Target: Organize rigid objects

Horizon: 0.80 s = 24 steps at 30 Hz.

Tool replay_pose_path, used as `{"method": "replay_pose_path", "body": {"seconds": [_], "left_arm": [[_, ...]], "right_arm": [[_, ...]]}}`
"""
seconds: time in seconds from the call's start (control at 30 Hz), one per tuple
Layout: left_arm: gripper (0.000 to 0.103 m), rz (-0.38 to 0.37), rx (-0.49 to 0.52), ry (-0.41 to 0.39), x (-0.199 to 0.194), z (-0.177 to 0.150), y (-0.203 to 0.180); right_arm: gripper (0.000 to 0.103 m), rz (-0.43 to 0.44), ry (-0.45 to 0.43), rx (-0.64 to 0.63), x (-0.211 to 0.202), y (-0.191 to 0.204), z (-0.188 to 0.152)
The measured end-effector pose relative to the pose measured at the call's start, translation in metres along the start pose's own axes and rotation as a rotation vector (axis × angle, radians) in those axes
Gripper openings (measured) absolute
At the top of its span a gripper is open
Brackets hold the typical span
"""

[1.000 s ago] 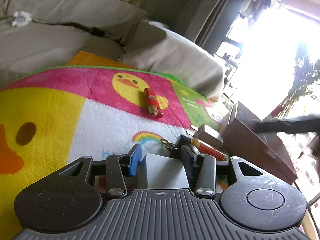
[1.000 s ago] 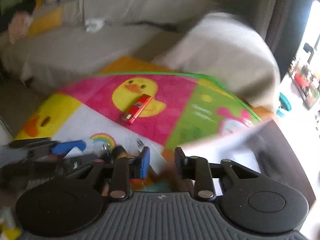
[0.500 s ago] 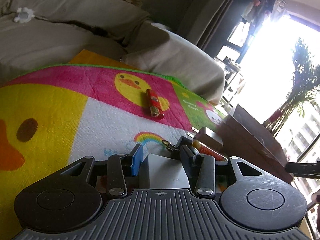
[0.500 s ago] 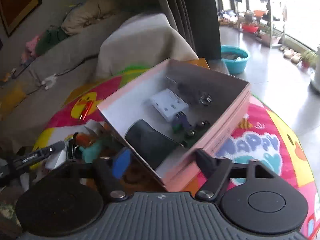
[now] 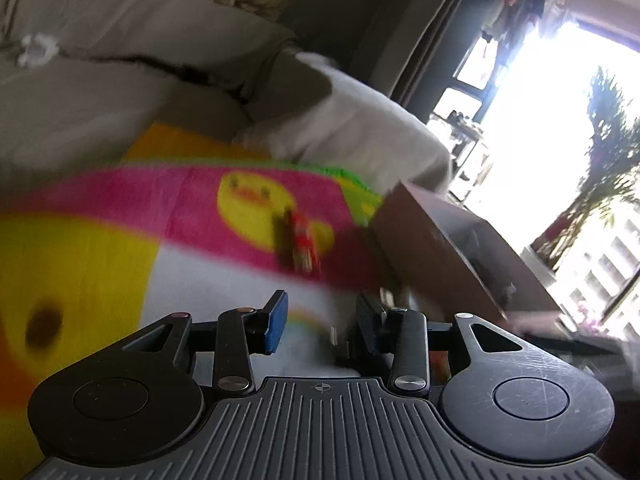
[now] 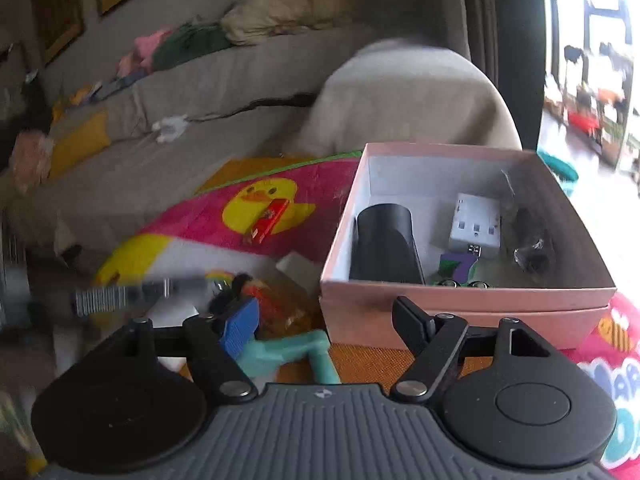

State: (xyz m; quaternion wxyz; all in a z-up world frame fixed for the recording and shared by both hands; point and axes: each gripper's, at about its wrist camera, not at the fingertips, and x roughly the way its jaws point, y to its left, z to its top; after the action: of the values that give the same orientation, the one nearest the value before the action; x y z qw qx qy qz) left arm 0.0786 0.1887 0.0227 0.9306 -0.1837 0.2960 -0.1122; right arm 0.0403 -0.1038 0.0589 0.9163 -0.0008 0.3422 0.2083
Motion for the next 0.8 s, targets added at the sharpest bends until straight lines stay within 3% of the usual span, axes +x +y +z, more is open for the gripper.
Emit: {"method": "replay_pose_path", "body": {"seconds": [0.1,0.17,0.3,0.4,0.63,0.8], "left_arm": [[0.042,0.071,0.057,0.024,0.034,0.033,-0.009],[0.042,0.098,0.057,0.083,0.065,0.050,-0.012],[0.042,0.148,0.066,0.171,0.114,0.063,-0.017],[0.026,0.204,0.141,0.167,0.124,0.057,-0.026],[0.026,0.032,0.190,0.223,0.088,0.020,-0.047],[0.026,-0.004,0.218,0.222,0.057,-0.011,-0.060]], "right_arm": [[0.075,-0.056,-0.016,-0.060,-0.004,0.000,-0.017],[0.075,-0.079,-0.025,-0.075,-0.009,-0.004,-0.026],[0.075,-0.092,-0.033,-0.067,-0.020,-0.015,-0.042],[0.075,-0.117,-0.040,-0.067,-0.026,-0.025,-0.054],[0.075,-0.127,-0.022,0.020,-0.026,-0.056,-0.068],[0.075,-0.099,-0.020,0.057,-0.026,-0.063,-0.069]]}}
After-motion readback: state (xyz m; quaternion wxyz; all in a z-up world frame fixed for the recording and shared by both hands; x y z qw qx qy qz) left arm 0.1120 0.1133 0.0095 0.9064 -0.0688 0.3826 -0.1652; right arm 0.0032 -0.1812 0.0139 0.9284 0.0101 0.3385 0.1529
